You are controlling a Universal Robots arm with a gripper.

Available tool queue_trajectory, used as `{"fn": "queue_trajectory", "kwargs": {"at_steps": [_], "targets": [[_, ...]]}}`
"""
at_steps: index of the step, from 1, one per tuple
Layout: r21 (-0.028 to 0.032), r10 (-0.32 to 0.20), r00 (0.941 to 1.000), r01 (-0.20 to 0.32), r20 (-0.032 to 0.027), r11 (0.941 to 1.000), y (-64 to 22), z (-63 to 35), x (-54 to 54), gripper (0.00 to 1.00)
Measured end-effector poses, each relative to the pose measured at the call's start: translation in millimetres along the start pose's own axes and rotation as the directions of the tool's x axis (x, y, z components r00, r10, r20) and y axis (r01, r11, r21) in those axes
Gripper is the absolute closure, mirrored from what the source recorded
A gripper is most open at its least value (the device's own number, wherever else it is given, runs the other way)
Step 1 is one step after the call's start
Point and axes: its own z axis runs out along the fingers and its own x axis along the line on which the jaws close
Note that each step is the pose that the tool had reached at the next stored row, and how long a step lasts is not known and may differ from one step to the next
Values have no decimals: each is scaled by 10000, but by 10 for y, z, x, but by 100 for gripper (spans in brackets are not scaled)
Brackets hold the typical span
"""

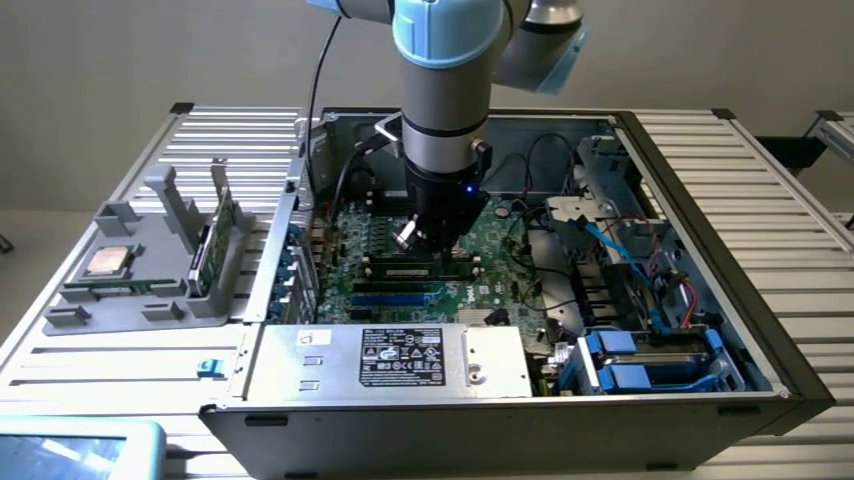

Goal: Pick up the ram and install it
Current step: 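Press down the ram until it locks into place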

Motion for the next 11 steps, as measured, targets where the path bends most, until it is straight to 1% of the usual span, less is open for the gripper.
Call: {"fn": "queue_trajectory", "kwargs": {"at_steps": [3,6,11], "targets": [[31,188,9998,-188,26,9998,1,-16,-2,91],[61,495,9988,-495,45,9988,2,-19,-2,91],[126,1094,9940,-1095,66,9939,1,-21,-2,91]]}}
